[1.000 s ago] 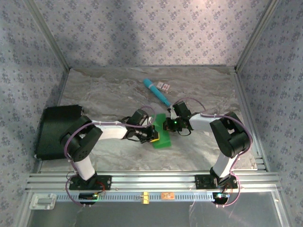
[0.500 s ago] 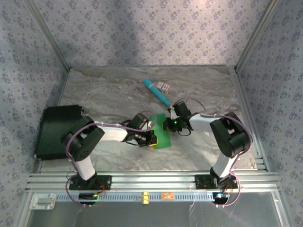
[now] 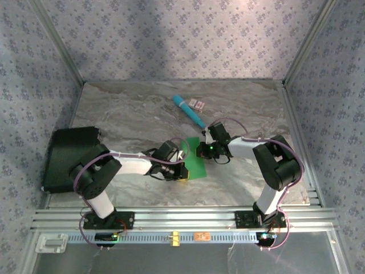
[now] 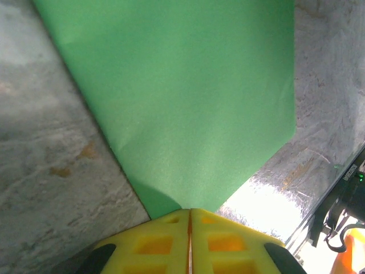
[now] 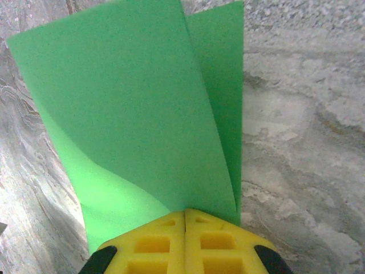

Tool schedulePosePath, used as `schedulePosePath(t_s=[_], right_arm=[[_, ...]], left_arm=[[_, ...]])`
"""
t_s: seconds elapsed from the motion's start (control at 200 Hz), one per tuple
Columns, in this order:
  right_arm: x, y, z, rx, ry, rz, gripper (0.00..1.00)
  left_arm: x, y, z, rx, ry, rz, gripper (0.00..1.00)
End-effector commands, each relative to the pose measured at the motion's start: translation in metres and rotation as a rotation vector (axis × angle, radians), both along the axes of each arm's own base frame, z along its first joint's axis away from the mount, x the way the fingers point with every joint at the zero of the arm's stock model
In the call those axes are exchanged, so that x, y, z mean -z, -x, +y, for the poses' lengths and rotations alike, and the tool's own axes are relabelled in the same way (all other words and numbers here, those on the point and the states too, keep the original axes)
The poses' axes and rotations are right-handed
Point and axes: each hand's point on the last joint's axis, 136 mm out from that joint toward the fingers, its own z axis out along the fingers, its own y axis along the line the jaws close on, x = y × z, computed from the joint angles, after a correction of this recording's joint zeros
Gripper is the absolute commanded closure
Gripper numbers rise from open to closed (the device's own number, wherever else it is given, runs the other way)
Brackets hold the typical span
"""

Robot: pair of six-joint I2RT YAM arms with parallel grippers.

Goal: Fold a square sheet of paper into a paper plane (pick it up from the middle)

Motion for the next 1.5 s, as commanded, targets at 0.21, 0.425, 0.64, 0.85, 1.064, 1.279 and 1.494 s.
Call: schedulePosePath(t_s=[0.21, 0.425, 0.64, 0.85, 1.064, 1.279, 1.494], right_arm=[[0.047, 0.034, -0.039, 0.051, 0.195, 0.152, 1.00], [0.046, 0.034, -0.039, 0.047, 0.193, 0.151, 1.00], [0.043, 0.035, -0.036, 0.034, 0.179, 0.148, 1.00], [0.042, 0.035, -0.035, 0.029, 0.175, 0.150, 1.00], [0.043, 0.035, -0.034, 0.027, 0.174, 0.153, 1.00], [0.044, 0.035, -0.034, 0.032, 0.170, 0.159, 1.00], [0.044, 0.036, -0.034, 0.028, 0.173, 0.158, 1.00]], left_arm=[[0.011, 0.028, 0.023, 0.112, -0.163, 0.001, 0.91], [-0.004, 0.022, 0.020, 0.110, -0.149, -0.070, 0.91], [-0.061, -0.014, 0.013, 0.036, 0.010, -0.148, 0.90], [-0.077, -0.077, 0.023, -0.115, 0.126, -0.135, 0.89], [-0.069, -0.115, 0.013, -0.141, 0.124, -0.143, 0.89], [-0.042, -0.122, 0.003, -0.147, 0.135, -0.094, 0.89], [-0.006, -0.121, 0.014, -0.155, 0.054, -0.050, 0.90]])
